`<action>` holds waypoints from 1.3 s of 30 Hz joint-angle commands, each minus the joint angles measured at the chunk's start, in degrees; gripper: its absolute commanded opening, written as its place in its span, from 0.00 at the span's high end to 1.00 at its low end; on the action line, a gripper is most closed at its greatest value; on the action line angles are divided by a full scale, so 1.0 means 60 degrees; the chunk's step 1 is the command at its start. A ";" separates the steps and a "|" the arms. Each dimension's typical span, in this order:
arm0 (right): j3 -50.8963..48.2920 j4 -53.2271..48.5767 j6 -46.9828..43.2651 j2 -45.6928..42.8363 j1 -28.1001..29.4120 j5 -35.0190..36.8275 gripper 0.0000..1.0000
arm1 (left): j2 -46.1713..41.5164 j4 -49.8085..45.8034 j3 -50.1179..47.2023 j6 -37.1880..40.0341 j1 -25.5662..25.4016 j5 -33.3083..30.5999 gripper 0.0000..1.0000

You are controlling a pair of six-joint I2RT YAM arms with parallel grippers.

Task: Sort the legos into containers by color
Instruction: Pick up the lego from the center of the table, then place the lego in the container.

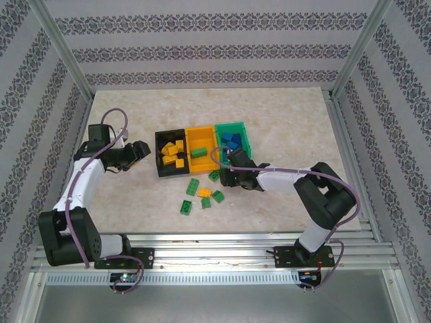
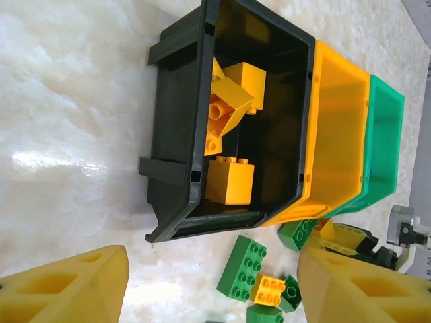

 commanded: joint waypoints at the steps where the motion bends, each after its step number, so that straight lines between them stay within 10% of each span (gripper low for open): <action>1: 0.0208 0.0026 -0.0363 -0.0027 0.0294 -0.0129 0.66 | 0.0099 0.0176 0.0091 -0.0035 -0.0134 0.0186 0.33; 12: 0.0806 -0.0390 -0.0934 -0.1102 0.1446 0.0331 0.71 | 0.0275 0.0065 0.0191 0.0088 -0.0143 0.0218 0.33; 23: 0.4802 -0.0185 -0.0742 0.1717 0.1482 -0.1437 0.70 | 0.0178 -0.0052 0.0237 0.0207 -0.0143 0.0285 0.33; 31: 0.6622 -0.0895 -0.0650 0.2892 0.1490 -0.2069 0.43 | 0.0108 -0.0067 0.0218 0.0245 -0.0142 0.0328 0.33; 39: 0.4916 -0.0678 -0.0699 0.1932 0.1556 -0.1851 0.42 | 0.0211 -0.0061 0.0290 0.0269 -0.0141 0.0401 0.32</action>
